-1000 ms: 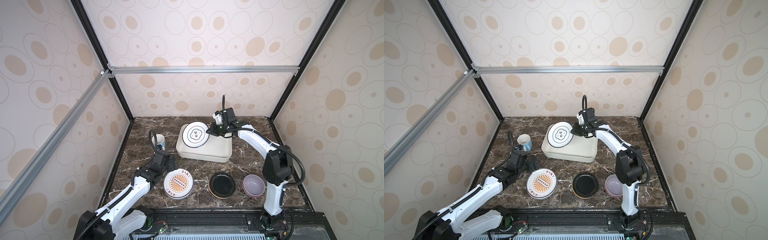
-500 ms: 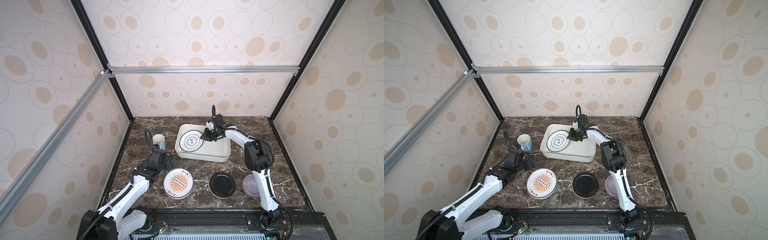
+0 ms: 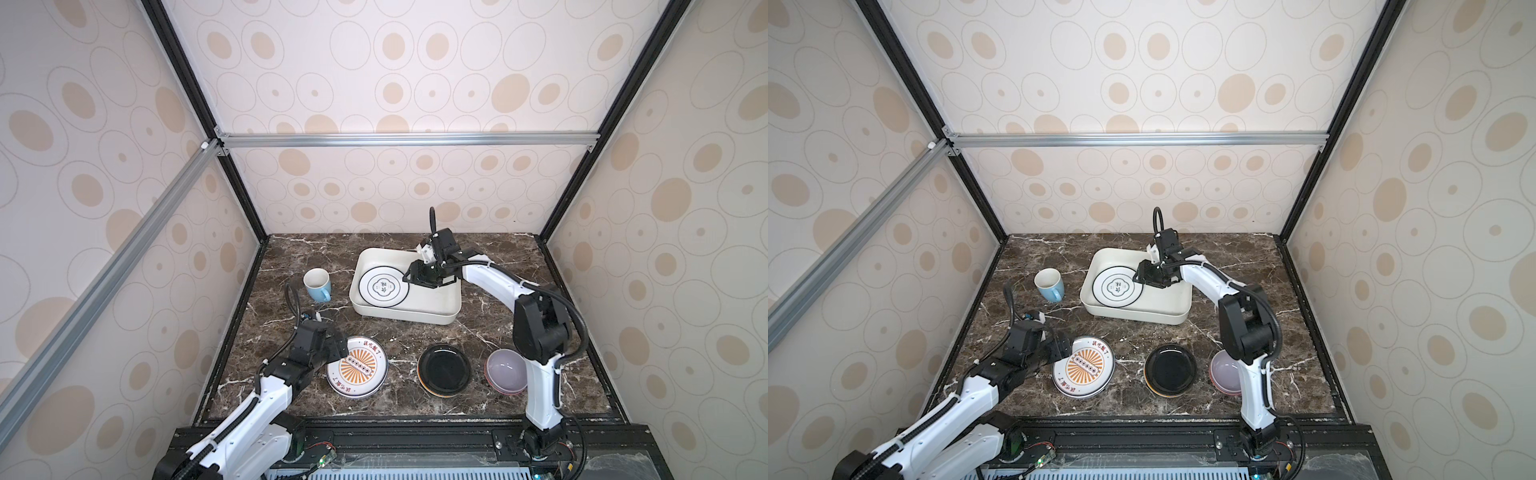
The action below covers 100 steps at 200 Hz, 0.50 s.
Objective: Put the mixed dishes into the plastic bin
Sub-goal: 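Open the right gripper over the bin and move back to the stack, then grip the orange sunburst plate edge with the right gripper while left holds stack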
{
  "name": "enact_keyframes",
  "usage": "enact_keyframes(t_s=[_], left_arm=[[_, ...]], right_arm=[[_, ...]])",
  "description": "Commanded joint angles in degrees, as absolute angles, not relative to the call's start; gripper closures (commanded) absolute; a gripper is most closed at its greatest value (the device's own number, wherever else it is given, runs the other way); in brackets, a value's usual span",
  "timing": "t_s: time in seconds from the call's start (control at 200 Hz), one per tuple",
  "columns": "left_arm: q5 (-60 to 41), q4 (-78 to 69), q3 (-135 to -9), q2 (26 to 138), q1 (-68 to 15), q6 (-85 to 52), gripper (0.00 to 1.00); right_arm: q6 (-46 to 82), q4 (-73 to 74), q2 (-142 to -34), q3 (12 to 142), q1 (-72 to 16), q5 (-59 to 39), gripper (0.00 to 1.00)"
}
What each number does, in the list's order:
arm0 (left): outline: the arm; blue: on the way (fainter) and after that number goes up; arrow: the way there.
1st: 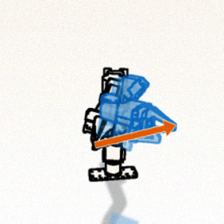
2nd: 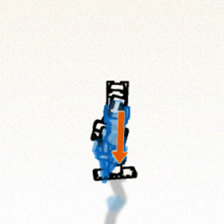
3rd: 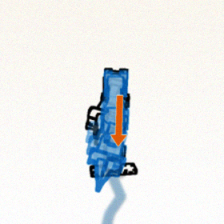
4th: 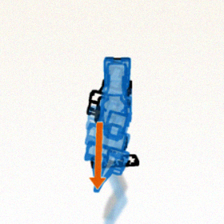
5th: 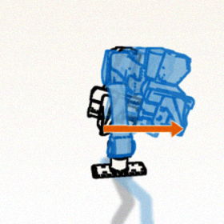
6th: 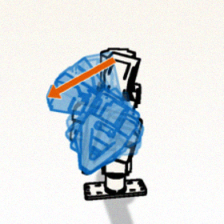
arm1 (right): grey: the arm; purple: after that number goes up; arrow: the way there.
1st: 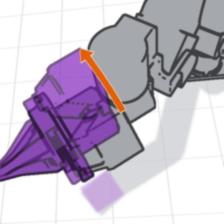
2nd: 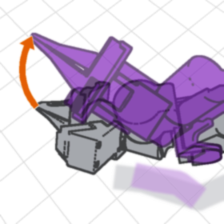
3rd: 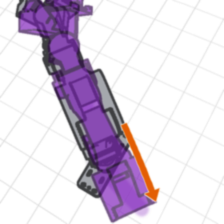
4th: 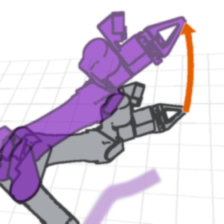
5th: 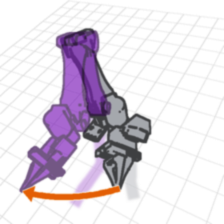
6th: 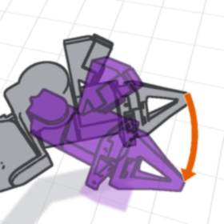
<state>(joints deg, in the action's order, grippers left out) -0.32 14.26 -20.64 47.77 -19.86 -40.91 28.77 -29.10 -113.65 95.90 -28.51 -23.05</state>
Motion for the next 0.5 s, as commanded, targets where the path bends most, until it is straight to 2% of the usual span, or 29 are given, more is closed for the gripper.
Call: enact_keyframes(t_s=[0.0,0.27,0.495], left_arm=[[-1.31,14.01,-18.24,44.79,-20.70,-45.69,0.18],[0.49,15.32,-13.58,39.72,-26.27,-50.49,0.23],[0.97,15.82,-9.92,35.97,-28.95,-52.91,0.34]], right_arm=[[25.66,-32.48,-107.52,90.72,-33.02,-19.82,0.48],[25.08,-33.03,-103.31,79.15,-45.85,-17.07,0.47],[27.92,-27.95,-102.28,70.27,-48.32,-16.48,0.47]])
